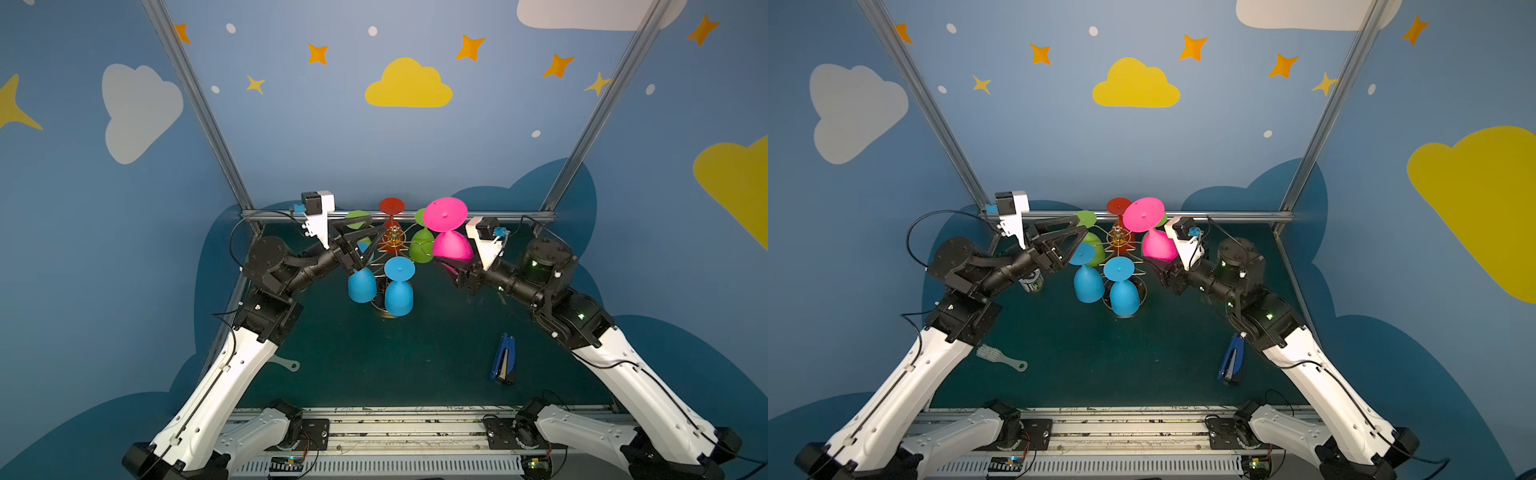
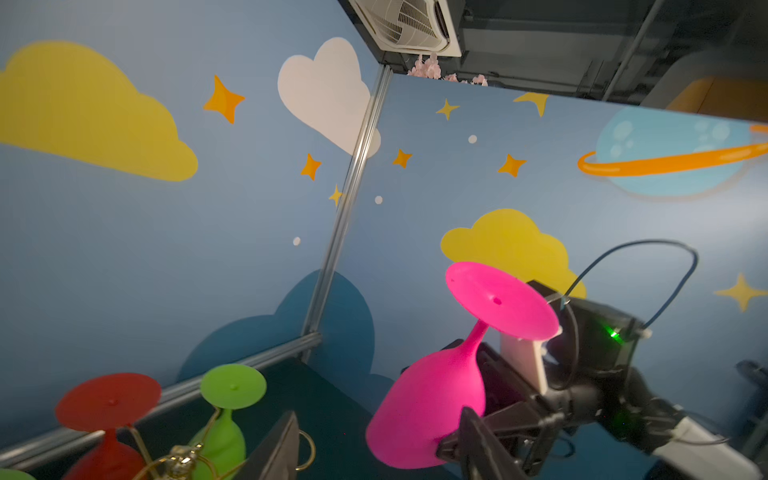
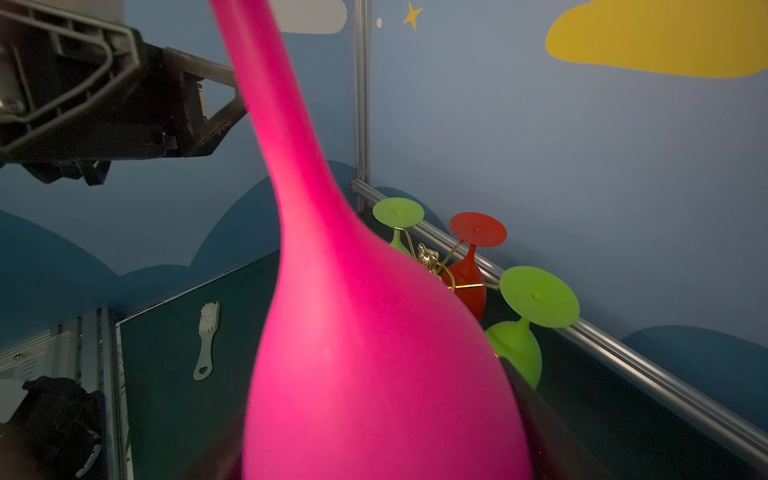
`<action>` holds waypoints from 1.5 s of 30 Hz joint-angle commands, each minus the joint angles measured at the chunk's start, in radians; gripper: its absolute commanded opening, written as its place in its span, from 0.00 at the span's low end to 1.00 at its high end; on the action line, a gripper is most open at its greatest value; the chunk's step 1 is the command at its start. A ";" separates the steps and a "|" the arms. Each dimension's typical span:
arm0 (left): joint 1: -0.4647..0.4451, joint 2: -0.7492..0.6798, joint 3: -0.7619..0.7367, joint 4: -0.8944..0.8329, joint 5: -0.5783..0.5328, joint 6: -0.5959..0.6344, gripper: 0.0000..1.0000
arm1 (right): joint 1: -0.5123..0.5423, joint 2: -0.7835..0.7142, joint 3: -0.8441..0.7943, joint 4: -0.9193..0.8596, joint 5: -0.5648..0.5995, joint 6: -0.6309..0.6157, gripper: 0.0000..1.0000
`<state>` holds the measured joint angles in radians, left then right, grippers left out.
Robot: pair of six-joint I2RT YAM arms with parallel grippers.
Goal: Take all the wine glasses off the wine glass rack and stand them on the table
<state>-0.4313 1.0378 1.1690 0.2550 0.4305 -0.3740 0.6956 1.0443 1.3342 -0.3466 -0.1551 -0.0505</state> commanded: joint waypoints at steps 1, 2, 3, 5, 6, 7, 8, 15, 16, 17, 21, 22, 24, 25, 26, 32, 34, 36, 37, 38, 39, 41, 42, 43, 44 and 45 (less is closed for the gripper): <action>-0.028 0.022 -0.065 0.146 -0.102 0.412 0.60 | 0.008 -0.012 0.042 -0.184 0.048 0.051 0.40; -0.036 0.030 -0.073 0.170 -0.080 0.490 0.59 | 0.008 -0.010 0.056 -0.210 0.048 0.058 0.40; -0.048 0.039 -0.080 0.184 -0.067 0.550 0.59 | 0.008 -0.004 0.071 -0.236 0.046 0.065 0.39; -0.061 0.056 -0.080 0.206 -0.059 0.613 0.59 | 0.010 0.009 0.098 -0.275 0.045 0.068 0.38; -0.064 0.065 -0.079 0.211 -0.046 0.639 0.59 | 0.011 0.017 0.110 -0.291 0.048 0.070 0.38; -0.068 0.072 -0.077 0.215 -0.033 0.661 0.59 | 0.013 0.024 0.116 -0.302 0.054 0.070 0.38; -0.073 0.078 -0.076 0.221 -0.019 0.682 0.58 | 0.013 0.032 0.124 -0.312 0.058 0.070 0.38; -0.112 0.105 -0.065 0.214 -0.005 0.765 0.55 | 0.031 0.099 0.175 -0.360 0.046 0.071 0.36; -0.115 0.106 -0.065 0.214 -0.003 0.769 0.54 | 0.036 0.106 0.179 -0.359 0.045 0.071 0.35; -0.119 0.105 -0.066 0.210 -0.003 0.776 0.54 | 0.041 0.114 0.183 -0.358 0.042 0.072 0.35; -0.135 0.111 -0.062 0.188 -0.005 0.807 0.54 | 0.060 0.144 0.197 -0.350 0.036 0.075 0.34; -0.140 0.112 -0.063 0.188 -0.013 0.812 0.54 | 0.066 0.152 0.202 -0.350 0.033 0.075 0.34; -0.144 0.112 -0.066 0.199 -0.029 0.814 0.54 | 0.079 0.166 0.209 -0.353 0.028 0.078 0.34; -0.145 0.112 -0.067 0.203 -0.031 0.817 0.54 | 0.088 0.174 0.213 -0.357 0.028 0.078 0.33; -0.146 0.112 -0.067 0.209 -0.038 0.818 0.54 | 0.096 0.179 0.217 -0.360 0.030 0.077 0.33; -0.147 0.117 -0.050 0.196 -0.043 0.835 0.45 | 0.127 0.195 0.214 -0.366 0.029 0.086 0.32; -0.148 0.119 -0.049 0.189 -0.046 0.834 0.30 | 0.138 0.201 0.215 -0.368 0.033 0.085 0.32; -0.149 0.119 -0.053 0.186 -0.049 0.834 0.18 | 0.146 0.204 0.214 -0.373 0.038 0.086 0.32; -0.148 0.116 -0.055 0.186 -0.049 0.832 0.15 | 0.149 0.204 0.214 -0.374 0.040 0.088 0.32; -0.149 0.114 -0.058 0.187 -0.052 0.832 0.14 | 0.150 0.205 0.211 -0.374 0.040 0.087 0.33; -0.148 0.111 -0.061 0.188 -0.054 0.831 0.12 | 0.151 0.206 0.211 -0.376 0.041 0.089 0.34; -0.150 0.106 -0.064 0.189 -0.061 0.829 0.09 | 0.153 0.206 0.210 -0.376 0.043 0.092 0.37; -0.150 0.102 -0.066 0.188 -0.068 0.823 0.06 | 0.153 0.203 0.210 -0.375 0.043 0.096 0.42; -0.150 0.099 -0.069 0.188 -0.077 0.815 0.04 | 0.153 0.199 0.207 -0.369 0.042 0.099 0.49; -0.150 0.095 -0.072 0.187 -0.085 0.807 0.03 | 0.153 0.193 0.201 -0.361 0.041 0.101 0.56; -0.150 0.090 -0.076 0.188 -0.098 0.794 0.03 | 0.153 0.182 0.192 -0.346 0.039 0.104 0.67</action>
<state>-0.5735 1.1522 1.0859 0.4122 0.3668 0.5049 0.8352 1.2427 1.5242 -0.7162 -0.1120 0.0711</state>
